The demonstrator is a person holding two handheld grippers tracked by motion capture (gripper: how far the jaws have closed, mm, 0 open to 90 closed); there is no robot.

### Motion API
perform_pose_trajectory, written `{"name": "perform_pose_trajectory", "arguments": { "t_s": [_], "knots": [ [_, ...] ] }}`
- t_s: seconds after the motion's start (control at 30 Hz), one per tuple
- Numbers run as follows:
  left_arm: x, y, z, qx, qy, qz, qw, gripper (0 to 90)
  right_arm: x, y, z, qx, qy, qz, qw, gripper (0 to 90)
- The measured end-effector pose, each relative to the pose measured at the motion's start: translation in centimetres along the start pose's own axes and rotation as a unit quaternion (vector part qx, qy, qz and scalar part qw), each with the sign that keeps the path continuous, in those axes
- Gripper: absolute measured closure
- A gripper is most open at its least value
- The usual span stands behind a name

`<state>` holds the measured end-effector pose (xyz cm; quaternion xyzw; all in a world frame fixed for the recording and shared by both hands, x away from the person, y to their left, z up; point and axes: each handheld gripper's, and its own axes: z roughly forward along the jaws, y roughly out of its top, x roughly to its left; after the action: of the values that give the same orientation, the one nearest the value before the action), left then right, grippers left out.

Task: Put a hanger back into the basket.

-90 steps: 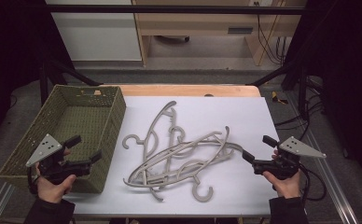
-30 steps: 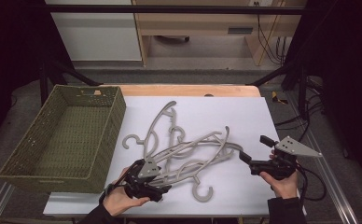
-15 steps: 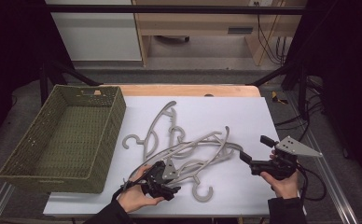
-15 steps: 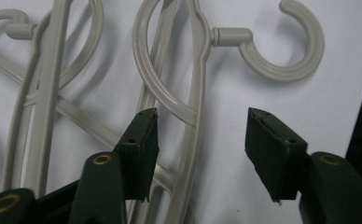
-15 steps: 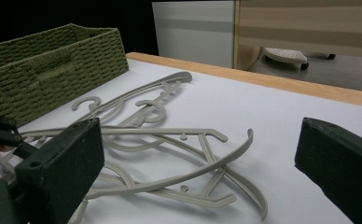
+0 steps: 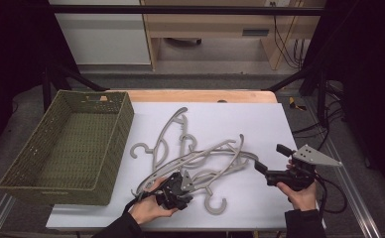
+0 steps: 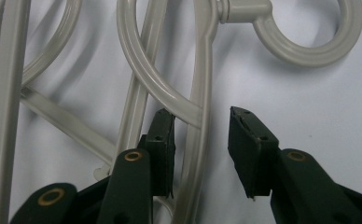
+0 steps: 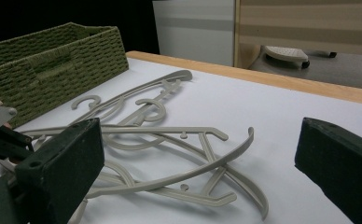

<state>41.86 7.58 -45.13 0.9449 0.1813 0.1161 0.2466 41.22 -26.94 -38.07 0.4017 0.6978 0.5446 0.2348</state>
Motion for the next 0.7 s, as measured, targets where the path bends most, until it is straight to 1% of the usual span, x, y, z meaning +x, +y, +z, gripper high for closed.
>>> {"name": "perform_pose_trajectory", "arguments": {
  "t_s": [0.1,0.2,0.23,0.37,0.4,0.43,0.47,0.53,0.57,0.6,0.7],
  "knots": [
    [-0.02,0.02,0.04,-0.006,0.000,-0.007,1.0000,63.1,0.00,0.03,-0.05,-0.001,0.000,0.000,1.0000,1.6],
    [-0.04,0.03,0.03,-0.003,0.003,-0.009,1.0000,65.6,-0.06,0.04,-0.15,-0.003,0.001,0.000,1.0000,1.6],
    [-0.09,0.01,0.08,-0.004,0.008,-0.009,0.9999,67.3,-0.06,0.04,-0.14,-0.003,0.001,0.000,1.0000,1.6],
    [-0.07,0.06,-0.12,0.001,0.013,-0.014,0.9998,75.3,-0.03,0.02,-0.10,-0.001,0.001,0.000,1.0000,1.7],
    [-0.08,0.08,-0.19,0.000,0.014,-0.016,0.9998,75.6,-0.03,0.02,-0.09,-0.001,0.000,0.000,1.0000,1.6],
    [-0.06,0.11,-0.29,0.003,0.017,-0.013,0.9998,75.8,-0.06,0.01,-0.09,-0.001,0.000,-0.001,1.0000,1.7],
    [-0.13,0.14,-0.30,-0.002,0.015,-0.019,0.9997,76.0,-0.05,-0.01,-0.06,-0.002,0.001,0.001,1.0000,1.6],
    [-0.23,0.17,-0.30,-0.005,0.011,-0.022,0.9997,76.6,-0.04,-0.02,-0.03,0.000,0.000,0.001,1.0000,1.7],
    [-0.35,0.20,-0.24,-0.006,0.016,-0.023,0.9996,76.8,-0.01,-0.03,0.01,0.000,0.000,0.000,1.0000,1.7],
    [-0.39,0.27,-0.28,-0.001,0.016,-0.023,0.9996,76.9,0.01,-0.04,0.05,0.000,0.000,0.000,1.0000,1.7],
    [-0.70,0.52,-0.25,0.001,0.016,-0.032,0.9994,77.4,0.03,-0.04,0.09,0.001,0.002,-0.001,1.0000,1.7]
  ]
}}
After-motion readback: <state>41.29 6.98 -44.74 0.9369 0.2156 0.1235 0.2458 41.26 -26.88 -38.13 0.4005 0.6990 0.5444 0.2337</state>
